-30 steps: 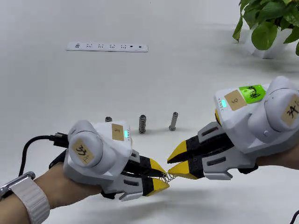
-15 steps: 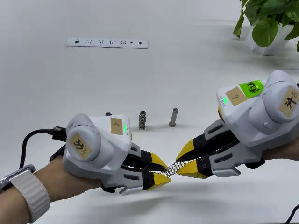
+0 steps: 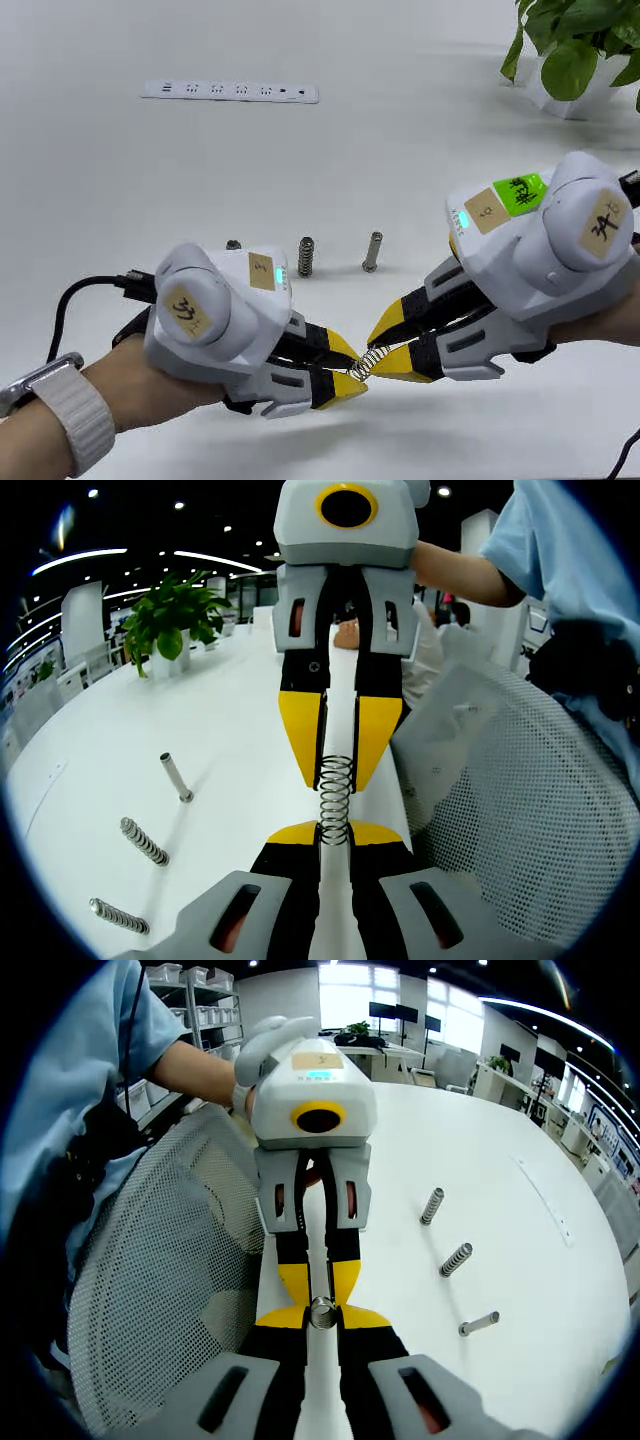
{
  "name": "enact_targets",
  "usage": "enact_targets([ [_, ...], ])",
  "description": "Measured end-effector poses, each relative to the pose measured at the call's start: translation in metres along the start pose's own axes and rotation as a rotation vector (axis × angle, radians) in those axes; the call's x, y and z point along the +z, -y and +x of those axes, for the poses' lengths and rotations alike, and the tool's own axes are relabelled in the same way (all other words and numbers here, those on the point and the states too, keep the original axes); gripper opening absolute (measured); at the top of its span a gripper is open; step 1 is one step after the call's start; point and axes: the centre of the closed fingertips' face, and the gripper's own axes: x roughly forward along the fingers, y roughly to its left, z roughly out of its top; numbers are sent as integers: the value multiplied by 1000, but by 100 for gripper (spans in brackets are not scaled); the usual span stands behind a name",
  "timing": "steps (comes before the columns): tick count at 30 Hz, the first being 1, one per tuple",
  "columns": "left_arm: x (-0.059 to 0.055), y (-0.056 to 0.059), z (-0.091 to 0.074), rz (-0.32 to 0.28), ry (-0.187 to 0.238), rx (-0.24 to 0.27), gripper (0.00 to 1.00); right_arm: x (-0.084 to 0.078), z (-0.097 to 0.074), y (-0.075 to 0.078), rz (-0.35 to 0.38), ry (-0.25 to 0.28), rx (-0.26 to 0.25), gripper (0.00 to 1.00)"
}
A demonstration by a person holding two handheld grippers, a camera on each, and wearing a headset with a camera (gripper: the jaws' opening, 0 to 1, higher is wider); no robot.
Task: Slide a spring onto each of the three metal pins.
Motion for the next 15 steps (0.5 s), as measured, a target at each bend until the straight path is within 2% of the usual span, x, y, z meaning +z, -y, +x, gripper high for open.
enact_targets([
  [7,4,2,0,12,22,-7,9,-3,1,-2,-7,-23,22,16],
  [15,11,3,2,21,41,-10,9,-6,6,-2,-11,-41,35,14],
])
